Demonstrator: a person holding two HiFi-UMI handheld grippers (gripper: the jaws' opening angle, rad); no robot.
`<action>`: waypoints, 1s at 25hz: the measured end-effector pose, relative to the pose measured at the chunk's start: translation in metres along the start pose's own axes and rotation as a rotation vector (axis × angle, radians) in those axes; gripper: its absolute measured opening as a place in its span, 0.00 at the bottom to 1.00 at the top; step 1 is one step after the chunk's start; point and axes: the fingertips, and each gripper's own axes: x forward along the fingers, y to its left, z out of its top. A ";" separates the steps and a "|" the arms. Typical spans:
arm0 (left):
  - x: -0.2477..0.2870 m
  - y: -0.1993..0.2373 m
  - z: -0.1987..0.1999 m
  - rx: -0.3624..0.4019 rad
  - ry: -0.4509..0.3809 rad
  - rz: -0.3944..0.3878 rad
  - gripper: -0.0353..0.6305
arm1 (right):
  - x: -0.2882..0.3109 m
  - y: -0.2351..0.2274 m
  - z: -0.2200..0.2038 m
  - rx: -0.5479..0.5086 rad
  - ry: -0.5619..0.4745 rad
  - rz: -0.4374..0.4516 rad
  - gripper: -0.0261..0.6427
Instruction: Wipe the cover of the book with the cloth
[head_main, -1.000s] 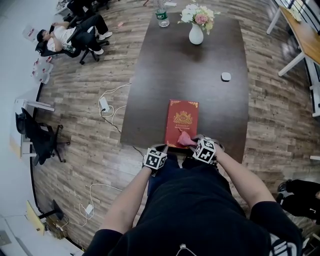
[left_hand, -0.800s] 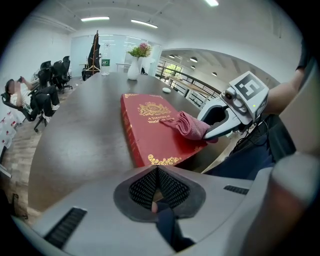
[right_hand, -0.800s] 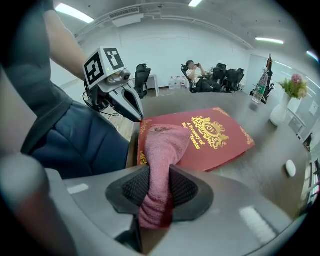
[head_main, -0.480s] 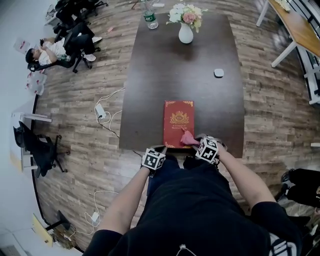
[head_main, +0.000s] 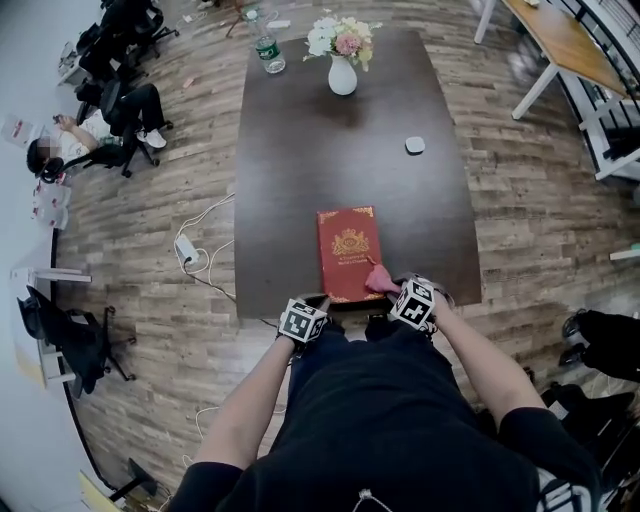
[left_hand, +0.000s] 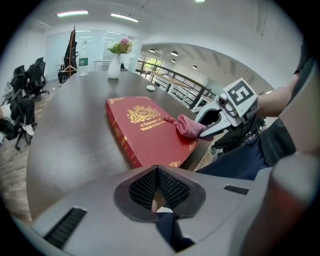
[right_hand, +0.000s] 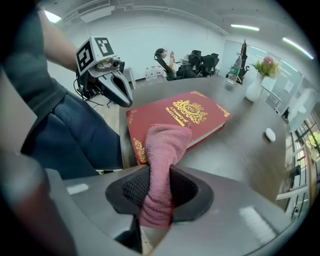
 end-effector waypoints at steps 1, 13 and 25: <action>-0.001 0.004 0.005 0.019 -0.003 -0.006 0.05 | -0.001 0.002 0.000 0.019 0.004 -0.015 0.21; 0.014 0.048 0.065 0.246 -0.006 -0.086 0.05 | 0.002 0.051 0.068 0.188 -0.048 -0.096 0.21; 0.042 0.040 0.096 0.417 0.007 -0.183 0.05 | 0.041 0.084 0.131 0.185 -0.071 -0.085 0.21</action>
